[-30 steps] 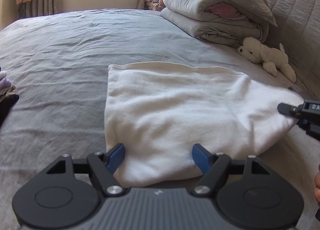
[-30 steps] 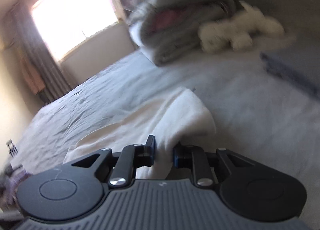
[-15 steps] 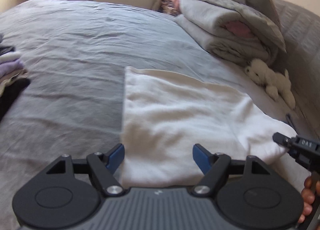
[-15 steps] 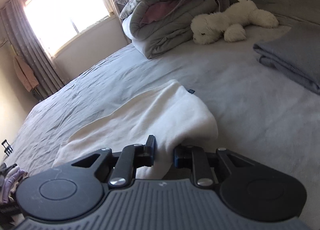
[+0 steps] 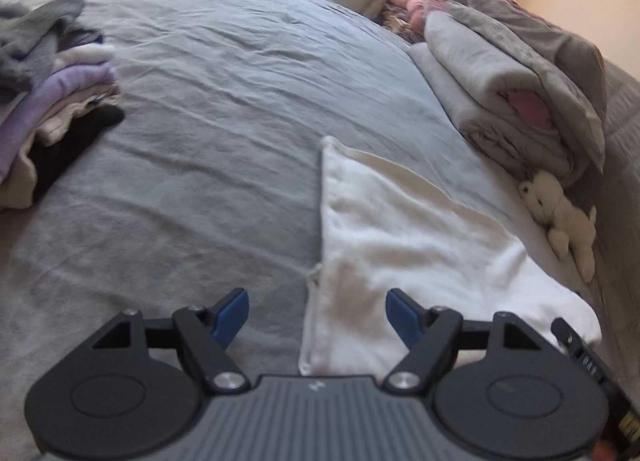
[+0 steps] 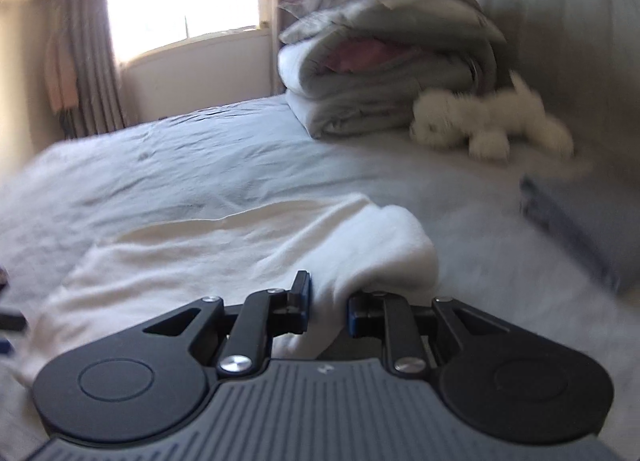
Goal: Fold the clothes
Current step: 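Lift the pinched side edge with the right gripper and fold it over the sweatshirt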
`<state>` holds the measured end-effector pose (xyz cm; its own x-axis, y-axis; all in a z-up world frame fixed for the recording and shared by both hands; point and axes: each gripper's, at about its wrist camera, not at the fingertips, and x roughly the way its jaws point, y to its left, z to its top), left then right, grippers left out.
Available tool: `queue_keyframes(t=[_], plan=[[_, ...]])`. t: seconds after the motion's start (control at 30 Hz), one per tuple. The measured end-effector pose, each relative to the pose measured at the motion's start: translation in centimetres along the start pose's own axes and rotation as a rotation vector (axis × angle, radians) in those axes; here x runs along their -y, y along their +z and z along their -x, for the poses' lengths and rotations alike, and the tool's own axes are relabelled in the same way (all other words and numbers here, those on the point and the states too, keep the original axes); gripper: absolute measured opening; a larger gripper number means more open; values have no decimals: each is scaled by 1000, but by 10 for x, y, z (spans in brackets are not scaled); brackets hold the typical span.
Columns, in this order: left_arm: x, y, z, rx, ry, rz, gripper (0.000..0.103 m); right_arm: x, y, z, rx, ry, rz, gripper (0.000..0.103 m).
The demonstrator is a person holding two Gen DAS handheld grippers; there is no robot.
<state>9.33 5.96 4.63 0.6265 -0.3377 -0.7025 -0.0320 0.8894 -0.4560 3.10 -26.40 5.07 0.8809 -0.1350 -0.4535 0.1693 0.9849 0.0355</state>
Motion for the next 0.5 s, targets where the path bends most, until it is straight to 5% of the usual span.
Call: queue_keyframes(t=[0.13, 0.27, 0.5], plan=[[-18, 9, 6, -3, -28, 90, 77, -37, 6, 12, 109, -39, 231, 22], [-38, 20, 14, 26, -18, 172, 77, -106, 3, 41, 263, 30, 566, 16], [-52, 24, 10, 7, -53, 247, 77, -200, -76, 46, 190, 281, 997, 0]])
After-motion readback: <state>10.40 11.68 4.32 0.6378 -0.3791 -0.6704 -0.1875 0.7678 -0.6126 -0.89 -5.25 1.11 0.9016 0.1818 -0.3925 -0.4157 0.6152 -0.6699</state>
